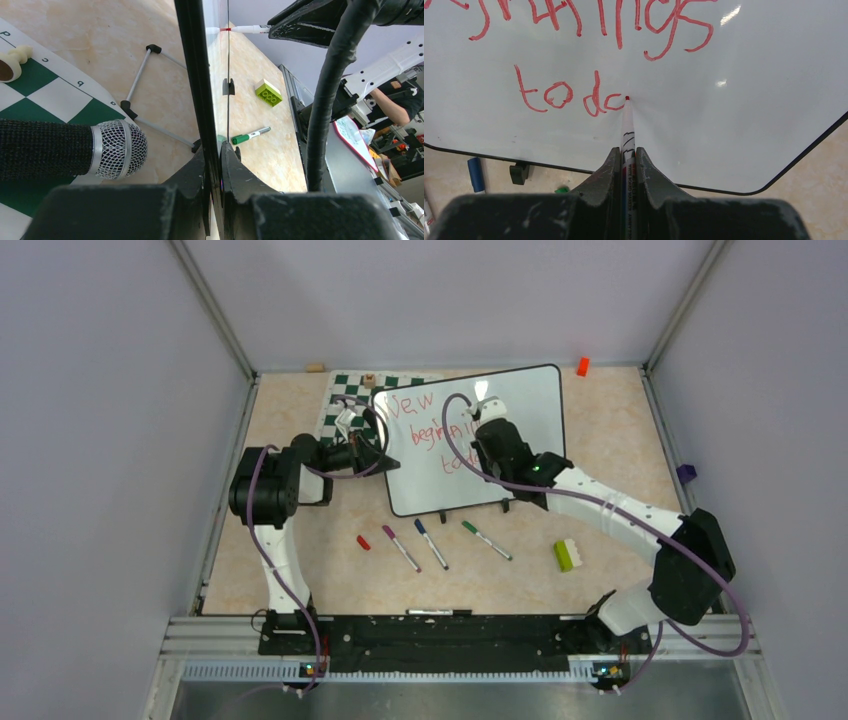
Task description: Write a sentence on the whiteboard
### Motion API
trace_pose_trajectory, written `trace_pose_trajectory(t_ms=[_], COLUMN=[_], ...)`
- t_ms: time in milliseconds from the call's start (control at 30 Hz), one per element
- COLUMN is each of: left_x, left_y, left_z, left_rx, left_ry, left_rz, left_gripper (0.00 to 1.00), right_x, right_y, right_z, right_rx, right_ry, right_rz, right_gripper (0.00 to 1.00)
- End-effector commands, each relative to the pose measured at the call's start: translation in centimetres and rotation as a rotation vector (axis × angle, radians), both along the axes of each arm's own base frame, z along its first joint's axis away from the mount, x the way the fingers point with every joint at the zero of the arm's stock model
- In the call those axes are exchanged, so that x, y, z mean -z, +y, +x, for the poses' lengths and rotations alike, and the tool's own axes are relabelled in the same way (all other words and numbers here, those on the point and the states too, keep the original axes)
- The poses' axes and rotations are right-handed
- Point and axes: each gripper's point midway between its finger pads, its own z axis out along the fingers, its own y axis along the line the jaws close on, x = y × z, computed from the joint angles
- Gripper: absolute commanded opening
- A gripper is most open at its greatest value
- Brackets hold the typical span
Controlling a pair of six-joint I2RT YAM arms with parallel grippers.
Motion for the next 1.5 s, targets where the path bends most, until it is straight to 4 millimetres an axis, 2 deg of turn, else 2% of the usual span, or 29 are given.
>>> trace_pose_trajectory(t_ms=[0, 333, 633, 733, 900, 1167, 1467], left_x=[-0.2, -0.2, -0.3, -0.2, -0.3, -0.3, -0.3], left_y=[0.3, 0.3, 0.3, 0.3, 0.3, 0.3, 0.3], left_z=[-0.6, -0.6, -0.6, -0.6, -0.6, -0.6, -0.6], left_rx=[0.04, 0.038, 0.04, 0.04, 0.04, 0.039, 0.04], left_ry=[-0.268, -0.269, -0.27, -0.27, -0.27, -0.271, -0.271], left_rz=[0.04, 0.039, 0.04, 0.04, 0.04, 0.04, 0.04], left_gripper=[0.0, 0.0, 0.0, 0.0, 0.0, 0.0, 0.0], right_x=[-2.5, -1.4, 1.2, 1.4, 0.0, -3.1, -3.7], right_y=[0.6, 0.1, -0.7, -1.2, -1.2, 0.0, -0.5], right_z=[1.7, 0.8, -1.0, -1.2, -0.8, -0.8, -0.1], right_rx=[0.018, 0.017, 0.013, 0.027, 0.034, -0.019, -0.012], right_ry=[-0.063, -0.038, 0.029, 0.028, -0.003, -0.041, -0.043], right_rz=[0.036, 0.035, 0.026, 0.018, 0.031, 0.103, 0.107], right_gripper=[0.0, 0.0, 0.0, 0.0, 0.0, 0.0, 0.0])
